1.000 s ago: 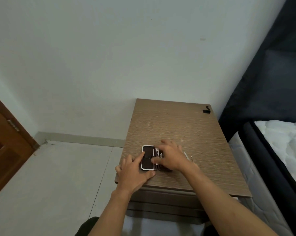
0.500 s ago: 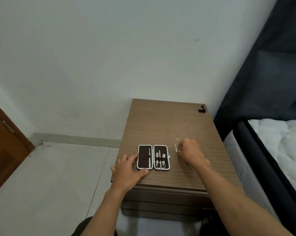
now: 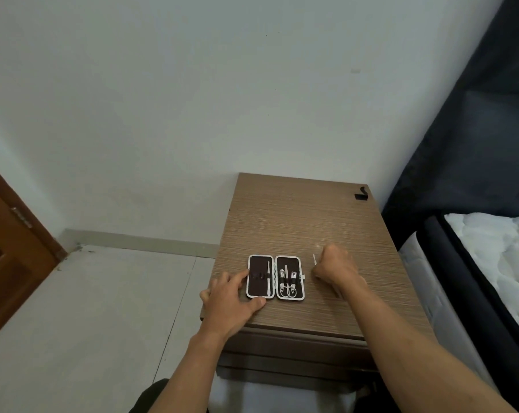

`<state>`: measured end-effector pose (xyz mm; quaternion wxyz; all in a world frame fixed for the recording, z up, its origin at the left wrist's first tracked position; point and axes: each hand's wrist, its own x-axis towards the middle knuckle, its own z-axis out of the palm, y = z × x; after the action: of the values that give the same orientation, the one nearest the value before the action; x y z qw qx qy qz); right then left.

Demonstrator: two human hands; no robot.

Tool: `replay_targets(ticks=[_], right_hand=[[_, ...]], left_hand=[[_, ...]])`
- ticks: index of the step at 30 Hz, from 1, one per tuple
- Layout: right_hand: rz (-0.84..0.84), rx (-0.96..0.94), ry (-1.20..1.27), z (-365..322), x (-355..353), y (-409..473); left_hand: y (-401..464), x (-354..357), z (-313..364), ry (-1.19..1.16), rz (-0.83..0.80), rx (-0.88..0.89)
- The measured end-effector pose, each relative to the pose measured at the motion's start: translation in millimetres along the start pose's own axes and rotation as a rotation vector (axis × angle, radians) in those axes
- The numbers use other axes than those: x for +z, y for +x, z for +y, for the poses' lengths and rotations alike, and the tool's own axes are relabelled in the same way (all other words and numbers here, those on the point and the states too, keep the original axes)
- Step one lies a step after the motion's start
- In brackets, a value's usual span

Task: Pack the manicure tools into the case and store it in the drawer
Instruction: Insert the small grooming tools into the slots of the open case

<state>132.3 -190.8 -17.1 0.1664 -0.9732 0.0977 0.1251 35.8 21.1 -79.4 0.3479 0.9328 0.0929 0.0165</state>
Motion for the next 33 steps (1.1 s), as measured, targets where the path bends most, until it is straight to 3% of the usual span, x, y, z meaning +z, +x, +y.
replay_targets(ticks=[6, 11, 15, 23, 33], right_hand=[[-0.003, -0.156, 0.430, -14.6, -18.5, 11.3], [-0.212, -0.328, 0.772, -51.2, -23.5, 12.7], [-0.278, -0.318, 0.765, -71.1, 1.6, 16.2], [-0.200, -0.264, 0.688, -82.9, 24.7, 24.0], [-0.067, -0.328, 0.402, -76.2, 27.4, 18.2]], left_hand=[[0.4, -0.8, 1.3, -0.005, 0.009, 0.003], [0.1, 0.6, 1.0, -0.007, 0.013, -0.001], [1.4, 2.3, -0.3, 0.000, 0.021, 0.002], [2.5, 4.3, -2.0, -0.013, 0.020, 0.009], [0.7, 2.7, -0.9, -0.009, 0.023, 0.011]])
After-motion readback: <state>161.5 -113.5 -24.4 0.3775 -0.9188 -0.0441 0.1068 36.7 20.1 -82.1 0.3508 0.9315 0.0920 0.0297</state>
